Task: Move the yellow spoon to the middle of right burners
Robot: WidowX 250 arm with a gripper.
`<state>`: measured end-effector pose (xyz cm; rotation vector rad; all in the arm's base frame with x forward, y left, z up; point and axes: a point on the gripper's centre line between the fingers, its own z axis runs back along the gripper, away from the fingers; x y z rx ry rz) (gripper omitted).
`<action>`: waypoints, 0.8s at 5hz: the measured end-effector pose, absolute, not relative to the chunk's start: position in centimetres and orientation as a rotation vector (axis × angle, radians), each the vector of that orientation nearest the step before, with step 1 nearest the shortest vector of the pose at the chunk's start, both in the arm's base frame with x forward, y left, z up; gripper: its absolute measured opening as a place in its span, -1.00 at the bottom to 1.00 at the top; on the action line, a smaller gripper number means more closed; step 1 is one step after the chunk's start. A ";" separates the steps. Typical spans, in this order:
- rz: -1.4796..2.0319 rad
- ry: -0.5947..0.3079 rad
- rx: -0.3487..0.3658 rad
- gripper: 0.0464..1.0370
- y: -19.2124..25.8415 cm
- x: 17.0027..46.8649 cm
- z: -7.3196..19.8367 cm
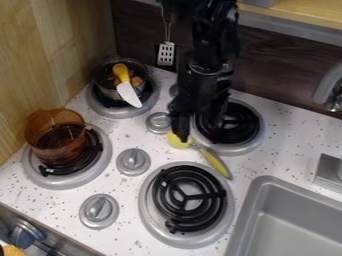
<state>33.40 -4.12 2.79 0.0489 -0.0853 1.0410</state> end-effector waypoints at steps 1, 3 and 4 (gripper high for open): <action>0.805 -0.057 0.188 0.92 -2.4 32.8 4.1; 0.432 -0.080 0.177 0.92 -2.0 32.0 4.7; 0.351 -0.102 0.090 0.92 -2.5 31.0 3.7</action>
